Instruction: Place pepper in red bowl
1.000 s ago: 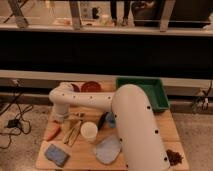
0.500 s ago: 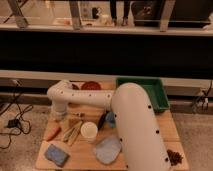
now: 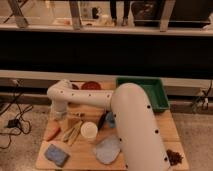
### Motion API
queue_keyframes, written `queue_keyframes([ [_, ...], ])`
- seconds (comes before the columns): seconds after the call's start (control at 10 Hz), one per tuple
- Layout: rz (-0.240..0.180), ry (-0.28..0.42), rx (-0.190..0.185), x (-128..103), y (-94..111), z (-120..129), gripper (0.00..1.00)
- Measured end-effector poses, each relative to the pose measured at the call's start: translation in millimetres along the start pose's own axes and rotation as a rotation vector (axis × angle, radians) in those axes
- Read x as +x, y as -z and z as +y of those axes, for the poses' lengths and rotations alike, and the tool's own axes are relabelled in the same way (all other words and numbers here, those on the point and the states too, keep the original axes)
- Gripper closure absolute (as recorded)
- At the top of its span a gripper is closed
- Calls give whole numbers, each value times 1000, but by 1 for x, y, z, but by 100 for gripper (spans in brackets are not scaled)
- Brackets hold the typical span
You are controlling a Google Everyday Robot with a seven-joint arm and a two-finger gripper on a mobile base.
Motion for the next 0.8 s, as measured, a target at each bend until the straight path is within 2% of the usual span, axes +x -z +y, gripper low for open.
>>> queue_keyframes([
  [0.3, -19, 1, 16, 1, -5, -10, 20],
  [0.8, -11, 5, 26, 2, -3, -11, 20],
])
